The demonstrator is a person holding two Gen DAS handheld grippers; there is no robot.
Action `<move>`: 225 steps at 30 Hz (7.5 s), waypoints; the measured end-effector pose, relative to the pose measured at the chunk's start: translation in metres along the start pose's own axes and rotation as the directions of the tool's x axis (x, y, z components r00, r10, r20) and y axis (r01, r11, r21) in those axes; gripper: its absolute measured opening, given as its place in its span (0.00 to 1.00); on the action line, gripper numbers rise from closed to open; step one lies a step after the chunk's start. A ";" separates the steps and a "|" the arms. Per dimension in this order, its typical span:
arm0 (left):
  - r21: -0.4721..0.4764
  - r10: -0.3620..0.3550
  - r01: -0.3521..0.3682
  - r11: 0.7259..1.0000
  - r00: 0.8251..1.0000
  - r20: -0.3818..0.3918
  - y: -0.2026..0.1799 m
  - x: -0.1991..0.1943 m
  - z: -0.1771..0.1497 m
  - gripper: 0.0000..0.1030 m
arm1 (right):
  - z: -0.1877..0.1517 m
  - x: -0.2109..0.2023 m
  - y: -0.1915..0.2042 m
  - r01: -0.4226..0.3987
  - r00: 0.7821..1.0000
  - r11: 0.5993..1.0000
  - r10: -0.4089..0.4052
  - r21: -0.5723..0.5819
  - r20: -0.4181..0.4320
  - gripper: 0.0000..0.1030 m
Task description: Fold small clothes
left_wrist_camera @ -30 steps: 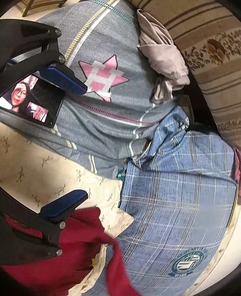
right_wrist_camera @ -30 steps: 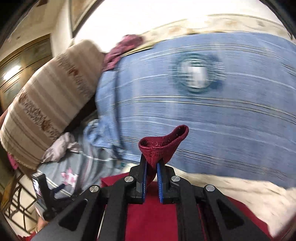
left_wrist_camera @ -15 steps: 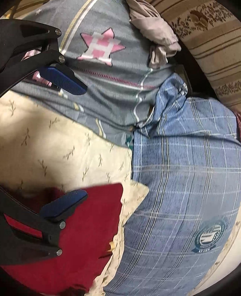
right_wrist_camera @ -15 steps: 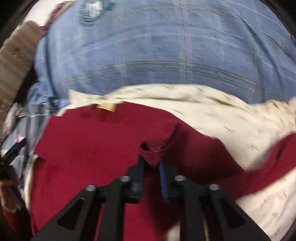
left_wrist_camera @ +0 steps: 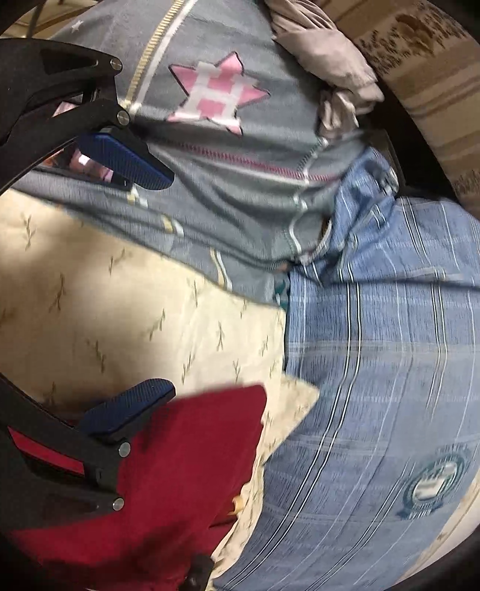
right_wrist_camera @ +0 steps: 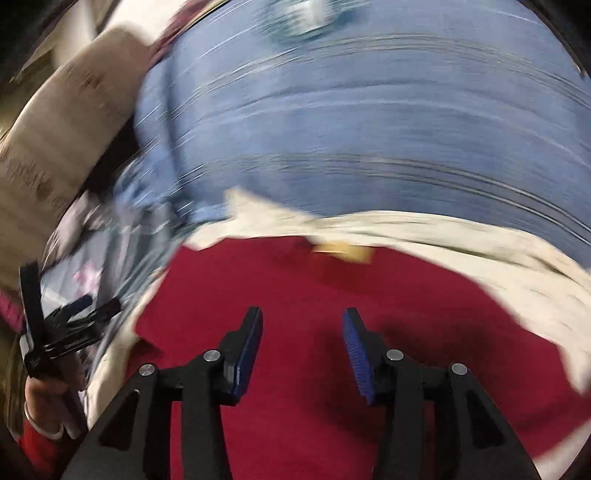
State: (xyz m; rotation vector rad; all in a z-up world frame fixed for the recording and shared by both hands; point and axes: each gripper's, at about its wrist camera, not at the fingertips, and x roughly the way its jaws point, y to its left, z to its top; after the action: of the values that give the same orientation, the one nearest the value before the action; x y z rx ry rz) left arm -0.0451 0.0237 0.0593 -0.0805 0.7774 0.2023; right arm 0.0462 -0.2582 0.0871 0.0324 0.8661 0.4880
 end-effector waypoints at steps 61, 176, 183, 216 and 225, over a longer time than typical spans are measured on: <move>0.083 -0.085 0.095 0.992 0.989 -0.122 -0.064 0.043 -0.008 1.00 | -0.054 -0.024 -0.104 0.402 0.915 0.892 -0.382 0.204 -0.132 0.45; 0.031 -0.164 0.165 0.986 0.986 -0.039 -0.062 0.023 0.001 1.00 | -0.119 -0.152 -0.067 0.565 0.796 0.756 -0.604 0.329 0.021 0.46; 0.030 -0.137 0.138 0.990 0.989 -0.052 -0.061 0.033 0.001 1.00 | -0.074 -0.086 -0.065 0.424 0.897 0.875 -0.441 0.233 0.024 0.42; 0.142 -0.208 0.220 0.965 0.974 -0.094 -0.055 -0.015 -0.032 1.00 | -0.168 -0.151 -0.041 0.405 0.914 0.873 -0.383 0.270 -0.134 0.60; 0.184 -0.292 0.317 0.931 0.945 -0.147 -0.028 -0.074 -0.086 1.00 | -0.247 -0.173 -0.001 0.282 0.948 0.918 -0.223 0.278 -0.227 0.61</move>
State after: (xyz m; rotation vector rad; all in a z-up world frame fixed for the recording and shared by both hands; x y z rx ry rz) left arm -0.1492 -0.0275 0.0502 -0.0165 0.8883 -0.1812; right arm -0.2299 -0.3735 0.0501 0.1596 1.1135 0.1080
